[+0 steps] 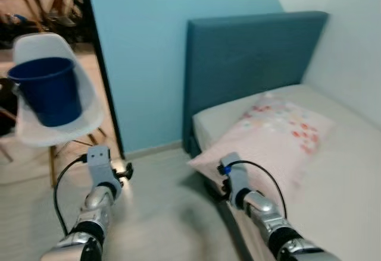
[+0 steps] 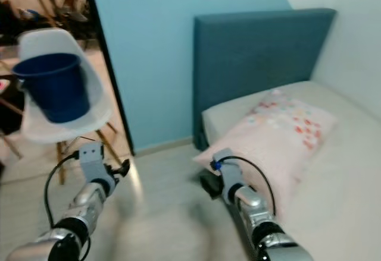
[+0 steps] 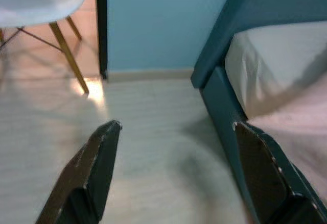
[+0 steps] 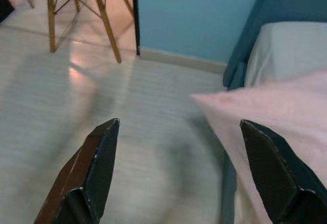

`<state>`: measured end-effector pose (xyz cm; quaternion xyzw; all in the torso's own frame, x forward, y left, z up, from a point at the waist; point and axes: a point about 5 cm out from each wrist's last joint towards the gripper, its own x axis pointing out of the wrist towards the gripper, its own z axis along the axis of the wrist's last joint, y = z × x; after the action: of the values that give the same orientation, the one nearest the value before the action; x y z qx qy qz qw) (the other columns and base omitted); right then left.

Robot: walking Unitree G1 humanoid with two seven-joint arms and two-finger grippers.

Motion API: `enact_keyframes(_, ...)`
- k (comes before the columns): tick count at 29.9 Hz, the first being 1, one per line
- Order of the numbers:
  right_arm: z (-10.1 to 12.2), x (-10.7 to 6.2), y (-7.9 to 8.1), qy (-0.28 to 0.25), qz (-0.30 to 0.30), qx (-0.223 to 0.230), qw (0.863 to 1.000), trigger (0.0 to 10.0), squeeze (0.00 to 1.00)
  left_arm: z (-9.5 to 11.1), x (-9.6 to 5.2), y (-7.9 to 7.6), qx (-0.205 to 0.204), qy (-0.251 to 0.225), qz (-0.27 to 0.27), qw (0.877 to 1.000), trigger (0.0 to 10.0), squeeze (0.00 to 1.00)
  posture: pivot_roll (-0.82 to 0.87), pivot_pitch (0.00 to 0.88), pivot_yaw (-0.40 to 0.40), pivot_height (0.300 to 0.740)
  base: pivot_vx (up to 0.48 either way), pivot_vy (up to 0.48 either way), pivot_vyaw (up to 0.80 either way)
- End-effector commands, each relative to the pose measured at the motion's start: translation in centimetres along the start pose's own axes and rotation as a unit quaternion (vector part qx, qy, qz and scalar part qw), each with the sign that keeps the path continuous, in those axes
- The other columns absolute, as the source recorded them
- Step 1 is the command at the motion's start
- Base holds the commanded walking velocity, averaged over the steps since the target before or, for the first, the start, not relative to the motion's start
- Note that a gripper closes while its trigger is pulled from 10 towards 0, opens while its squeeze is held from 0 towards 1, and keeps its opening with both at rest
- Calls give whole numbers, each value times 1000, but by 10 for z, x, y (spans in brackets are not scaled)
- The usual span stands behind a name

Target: Clean up the room

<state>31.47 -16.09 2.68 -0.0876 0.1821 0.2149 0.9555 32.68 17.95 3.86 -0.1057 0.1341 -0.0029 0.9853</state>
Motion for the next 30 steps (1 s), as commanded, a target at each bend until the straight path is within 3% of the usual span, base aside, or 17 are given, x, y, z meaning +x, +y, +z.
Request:
enact_keyframes(1, 5, 3, 1, -8, -2, 3, 1000, 10000, 0, 0, 0, 1, 2, 0, -4, 1000, 10000, 0, -34, 0, -51, 740, 461, 0, 681)
enact_keyframes(4, 7, 3, -1, -9, -15, 6, 1000, 10000, 0, -2, 0, -3, 1, 2, -15, 1000, 10000, 0, -38, 0, -46, 740, 461, 0, 671)
enact_keyframes(9, 10, 4, -11, 0, -69, 15, 997, 10000, 0, -1, 1, -8, -6, -1, -26, 1000, 10000, 0, -37, 0, -45, 740, 463, 0, 0)
enact_keyframes(14, 11, 4, -16, 3, -86, 37, 996, 10000, 0, 0, 1, -10, -7, -2, -31, 999, 10000, 0, -38, 0, -43, 740, 462, 0, 0)
enact_keyframes(18, 16, 2, -27, -7, -117, 89, 989, 10000, 0, 1, 2, -14, -10, -4, -43, 999, 10000, 0, -38, 0, -42, 740, 462, 0, -800)
enact_keyframes(28, 14, -11, -60, 22, -230, 91, 969, 10000, 0, -3, 2, -29, -14, 0, -97, 995, 10000, 0, -40, 0, -41, 740, 462, 0, -800)
enact_keyframes(30, 14, -11, -60, 22, -230, 91, 969, 10000, 0, -3, 2, -29, -14, 0, -97, 995, 10000, 0, -40, 0, -41, 740, 465, 0, -800)
